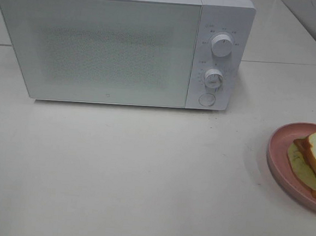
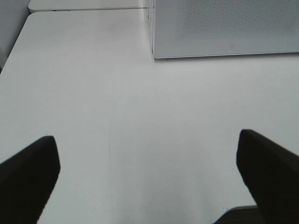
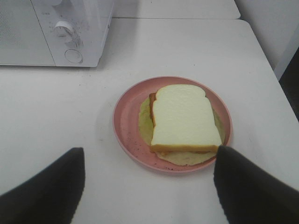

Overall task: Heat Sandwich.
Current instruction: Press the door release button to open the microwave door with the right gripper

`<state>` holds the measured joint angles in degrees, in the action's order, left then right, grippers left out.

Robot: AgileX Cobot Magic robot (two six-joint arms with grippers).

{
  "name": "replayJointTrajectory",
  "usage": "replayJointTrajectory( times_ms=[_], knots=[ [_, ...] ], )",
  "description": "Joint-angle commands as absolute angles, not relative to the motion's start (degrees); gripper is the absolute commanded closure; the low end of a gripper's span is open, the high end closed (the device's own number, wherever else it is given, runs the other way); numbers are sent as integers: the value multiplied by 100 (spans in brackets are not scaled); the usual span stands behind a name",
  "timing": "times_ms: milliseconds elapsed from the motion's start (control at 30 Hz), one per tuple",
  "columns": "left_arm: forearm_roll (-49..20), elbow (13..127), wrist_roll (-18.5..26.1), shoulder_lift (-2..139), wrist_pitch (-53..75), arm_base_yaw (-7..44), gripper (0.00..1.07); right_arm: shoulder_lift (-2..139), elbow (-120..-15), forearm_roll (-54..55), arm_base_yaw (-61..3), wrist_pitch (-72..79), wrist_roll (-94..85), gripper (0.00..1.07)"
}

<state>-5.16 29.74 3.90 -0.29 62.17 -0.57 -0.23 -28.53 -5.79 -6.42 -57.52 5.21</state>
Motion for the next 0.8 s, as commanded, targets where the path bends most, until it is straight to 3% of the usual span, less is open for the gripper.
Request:
replayJointTrajectory(
  times_ms=[33, 800],
  knots=[
    [-527, 2968, 378, -160, 6136, -23, 9, -183, -2848, -607, -613, -5712, 481, 33],
    [-527, 2968, 378, -160, 6136, -23, 9, 57, -3134, -619, -613, -5523, 481, 33]
  ],
)
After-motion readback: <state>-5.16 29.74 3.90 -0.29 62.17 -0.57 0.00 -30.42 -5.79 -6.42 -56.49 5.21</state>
